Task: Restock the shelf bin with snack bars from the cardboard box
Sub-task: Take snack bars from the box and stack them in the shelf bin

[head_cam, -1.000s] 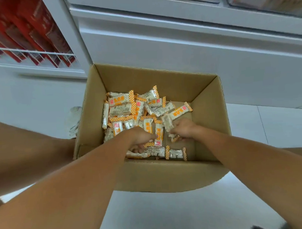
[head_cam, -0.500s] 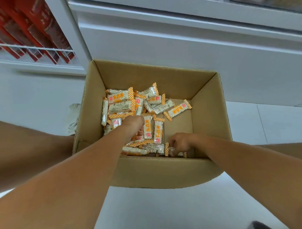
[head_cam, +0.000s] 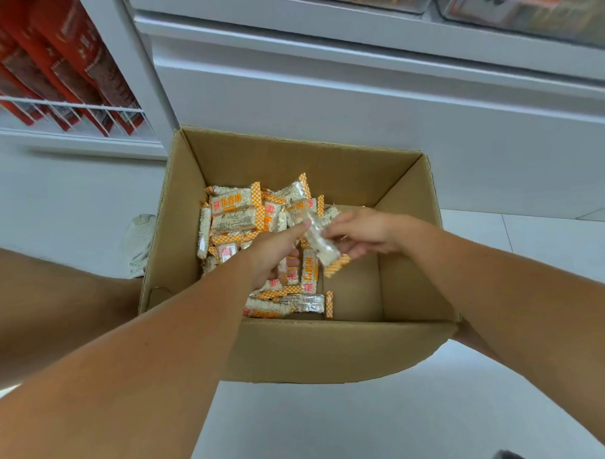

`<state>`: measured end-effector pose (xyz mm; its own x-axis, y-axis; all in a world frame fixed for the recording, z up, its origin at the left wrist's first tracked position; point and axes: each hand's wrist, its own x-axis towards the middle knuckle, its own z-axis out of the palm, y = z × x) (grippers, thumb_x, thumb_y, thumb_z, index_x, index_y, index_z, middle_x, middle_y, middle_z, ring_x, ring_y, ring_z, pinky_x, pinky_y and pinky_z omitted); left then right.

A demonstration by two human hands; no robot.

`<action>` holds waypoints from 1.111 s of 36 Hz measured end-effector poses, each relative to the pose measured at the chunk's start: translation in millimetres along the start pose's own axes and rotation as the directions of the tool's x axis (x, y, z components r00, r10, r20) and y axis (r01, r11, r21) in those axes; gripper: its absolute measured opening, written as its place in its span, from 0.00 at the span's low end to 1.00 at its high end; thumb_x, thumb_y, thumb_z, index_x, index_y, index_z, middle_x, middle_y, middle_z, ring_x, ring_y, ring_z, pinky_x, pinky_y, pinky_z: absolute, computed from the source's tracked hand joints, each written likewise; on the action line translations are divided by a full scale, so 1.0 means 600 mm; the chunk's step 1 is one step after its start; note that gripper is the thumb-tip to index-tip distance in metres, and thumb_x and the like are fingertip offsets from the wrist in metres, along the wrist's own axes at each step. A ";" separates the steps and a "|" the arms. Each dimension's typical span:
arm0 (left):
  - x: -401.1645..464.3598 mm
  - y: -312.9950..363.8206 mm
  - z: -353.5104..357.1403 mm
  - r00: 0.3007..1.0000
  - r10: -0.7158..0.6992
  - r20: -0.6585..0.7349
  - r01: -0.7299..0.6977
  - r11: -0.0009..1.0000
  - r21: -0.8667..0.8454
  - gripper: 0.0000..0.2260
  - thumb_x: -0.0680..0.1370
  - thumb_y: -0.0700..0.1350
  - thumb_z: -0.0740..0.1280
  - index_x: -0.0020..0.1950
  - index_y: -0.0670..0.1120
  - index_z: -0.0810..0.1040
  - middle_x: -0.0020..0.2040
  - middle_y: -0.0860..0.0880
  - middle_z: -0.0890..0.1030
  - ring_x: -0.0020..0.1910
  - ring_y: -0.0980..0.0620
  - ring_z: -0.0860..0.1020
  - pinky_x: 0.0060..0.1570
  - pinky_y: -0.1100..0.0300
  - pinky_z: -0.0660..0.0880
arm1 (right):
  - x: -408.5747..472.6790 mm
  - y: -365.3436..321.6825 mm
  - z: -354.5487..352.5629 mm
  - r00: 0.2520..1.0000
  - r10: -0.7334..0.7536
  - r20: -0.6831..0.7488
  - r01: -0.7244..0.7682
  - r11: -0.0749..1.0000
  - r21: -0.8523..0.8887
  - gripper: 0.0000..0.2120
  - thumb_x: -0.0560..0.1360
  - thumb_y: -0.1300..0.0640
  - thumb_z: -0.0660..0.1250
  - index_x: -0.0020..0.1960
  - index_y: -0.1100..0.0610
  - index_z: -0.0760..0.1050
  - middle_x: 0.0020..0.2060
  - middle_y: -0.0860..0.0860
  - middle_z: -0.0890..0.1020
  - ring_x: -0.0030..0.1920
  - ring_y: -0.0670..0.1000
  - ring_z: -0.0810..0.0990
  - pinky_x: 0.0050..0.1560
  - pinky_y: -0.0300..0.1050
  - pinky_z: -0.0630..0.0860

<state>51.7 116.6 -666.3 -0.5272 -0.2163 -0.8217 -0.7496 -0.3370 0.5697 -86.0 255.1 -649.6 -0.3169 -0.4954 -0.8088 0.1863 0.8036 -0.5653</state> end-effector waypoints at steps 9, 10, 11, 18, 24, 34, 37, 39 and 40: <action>0.009 -0.005 -0.034 0.993 0.018 -0.114 -0.040 0.979 -0.201 0.52 0.63 0.63 0.79 0.80 0.46 0.60 0.73 0.44 0.72 0.70 0.40 0.73 0.66 0.41 0.71 | 0.053 0.013 0.016 0.939 -0.231 -0.253 0.078 0.863 -0.500 0.14 0.73 0.60 0.75 0.58 0.58 0.81 0.57 0.56 0.82 0.58 0.57 0.81 0.57 0.51 0.80; 0.008 -0.010 -0.036 0.994 0.012 -0.111 -0.033 0.981 -0.189 0.51 0.66 0.63 0.78 0.80 0.46 0.58 0.77 0.44 0.67 0.74 0.41 0.67 0.69 0.41 0.68 | 0.062 0.028 0.009 0.934 -0.239 -0.265 0.011 0.763 -0.646 0.20 0.73 0.60 0.75 0.64 0.57 0.77 0.62 0.56 0.80 0.63 0.57 0.78 0.62 0.50 0.76; 0.009 -0.015 -0.040 0.995 0.005 -0.097 -0.022 0.985 -0.170 0.51 0.66 0.64 0.78 0.80 0.46 0.59 0.78 0.45 0.65 0.76 0.42 0.64 0.72 0.40 0.64 | 0.069 0.042 0.003 0.943 -0.214 -0.254 -0.035 0.697 -0.717 0.26 0.74 0.59 0.73 0.71 0.55 0.72 0.68 0.55 0.76 0.67 0.57 0.75 0.65 0.49 0.73; 0.009 -0.016 -0.059 0.994 -0.039 0.104 0.047 0.997 -0.068 0.44 0.67 0.67 0.75 0.78 0.52 0.67 0.80 0.47 0.60 0.79 0.45 0.57 0.77 0.39 0.55 | 0.095 0.103 0.000 0.947 -0.198 -0.253 -0.123 0.505 -0.855 0.30 0.75 0.68 0.65 0.75 0.56 0.63 0.68 0.57 0.69 0.64 0.62 0.75 0.61 0.52 0.75; 0.010 -0.013 -0.050 0.990 -0.046 0.136 0.048 0.999 -0.009 0.30 0.75 0.53 0.72 0.76 0.50 0.69 0.80 0.47 0.60 0.79 0.45 0.58 0.73 0.46 0.57 | 0.080 0.114 0.025 0.966 -0.164 -0.200 -0.172 0.172 -0.970 0.22 0.76 0.73 0.59 0.68 0.61 0.70 0.65 0.60 0.71 0.61 0.61 0.77 0.54 0.54 0.77; -0.014 -0.005 -0.038 0.978 -0.093 0.188 0.082 0.994 0.067 0.04 0.79 0.46 0.69 0.48 0.47 0.77 0.43 0.55 0.86 0.45 0.66 0.82 0.46 0.64 0.71 | 0.059 0.135 0.039 0.979 -0.129 -0.157 -0.172 -0.107 -0.979 0.30 0.79 0.69 0.58 0.77 0.52 0.58 0.80 0.55 0.46 0.71 0.69 0.63 0.57 0.56 0.77; -0.027 -0.001 -0.037 0.966 -0.061 0.252 0.077 0.996 -0.053 0.15 0.78 0.52 0.71 0.62 0.49 0.75 0.32 0.47 0.81 0.34 0.53 0.80 0.34 0.61 0.79 | 0.059 0.139 0.023 0.986 -0.089 -0.138 -0.146 -0.084 -0.986 0.25 0.80 0.70 0.55 0.76 0.57 0.62 0.77 0.57 0.56 0.65 0.65 0.72 0.57 0.55 0.78; -0.030 -0.001 -0.037 0.964 -0.055 0.260 0.088 0.989 -0.119 0.13 0.78 0.54 0.71 0.58 0.51 0.75 0.32 0.46 0.80 0.33 0.50 0.78 0.28 0.62 0.77 | 0.056 0.139 0.020 0.990 -0.089 -0.107 -0.117 -0.123 -0.985 0.22 0.81 0.70 0.53 0.74 0.60 0.66 0.71 0.59 0.66 0.63 0.63 0.75 0.57 0.55 0.78; -0.032 0.000 -0.038 0.966 -0.060 0.250 0.093 0.988 -0.123 0.12 0.78 0.55 0.71 0.56 0.51 0.76 0.32 0.46 0.80 0.32 0.50 0.78 0.27 0.62 0.77 | 0.054 0.138 0.022 0.992 -0.090 -0.083 -0.097 -0.158 -0.983 0.21 0.82 0.69 0.53 0.73 0.60 0.67 0.69 0.58 0.69 0.63 0.62 0.76 0.56 0.54 0.77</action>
<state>71.2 100.2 -650.8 -0.5648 0.0399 -0.8242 -0.7402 -0.4661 0.4847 -68.5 301.1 -724.6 -0.4087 -0.5364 -0.7384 -0.9127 0.2452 0.3270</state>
